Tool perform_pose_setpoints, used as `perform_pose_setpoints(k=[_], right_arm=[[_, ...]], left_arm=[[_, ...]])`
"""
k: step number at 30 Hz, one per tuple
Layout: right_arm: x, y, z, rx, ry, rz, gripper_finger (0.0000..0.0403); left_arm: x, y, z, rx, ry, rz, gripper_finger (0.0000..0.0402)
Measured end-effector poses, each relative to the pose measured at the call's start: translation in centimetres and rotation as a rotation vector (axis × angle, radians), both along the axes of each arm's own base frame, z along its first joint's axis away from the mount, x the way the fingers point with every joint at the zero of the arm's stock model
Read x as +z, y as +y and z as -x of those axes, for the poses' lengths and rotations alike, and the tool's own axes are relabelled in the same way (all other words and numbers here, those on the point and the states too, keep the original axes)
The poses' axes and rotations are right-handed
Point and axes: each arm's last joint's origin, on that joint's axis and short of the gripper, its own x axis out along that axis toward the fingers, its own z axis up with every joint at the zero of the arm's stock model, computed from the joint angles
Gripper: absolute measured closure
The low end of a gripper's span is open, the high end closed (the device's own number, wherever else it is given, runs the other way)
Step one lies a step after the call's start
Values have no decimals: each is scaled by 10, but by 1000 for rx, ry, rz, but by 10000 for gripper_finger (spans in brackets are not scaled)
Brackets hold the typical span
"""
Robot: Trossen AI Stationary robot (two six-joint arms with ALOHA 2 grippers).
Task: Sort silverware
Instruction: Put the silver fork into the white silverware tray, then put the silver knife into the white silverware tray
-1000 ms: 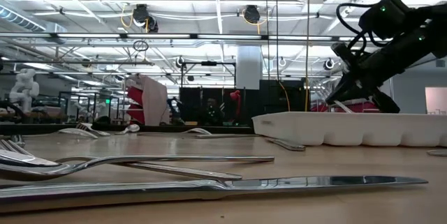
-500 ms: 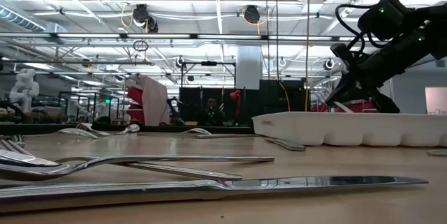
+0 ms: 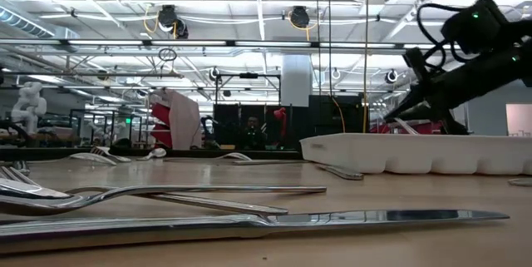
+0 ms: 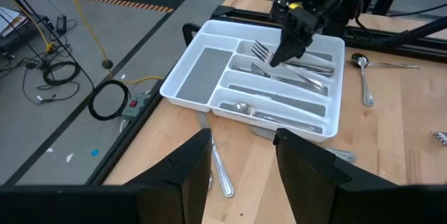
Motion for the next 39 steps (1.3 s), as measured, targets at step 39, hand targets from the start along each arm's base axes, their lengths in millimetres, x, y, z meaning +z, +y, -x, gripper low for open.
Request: perform_pose_setpoints(k=[39], right_arm=[[10,-2,-3,-19,-44,130,291]], left_arm=[[2,0,-1,3,-23,-10,236]])
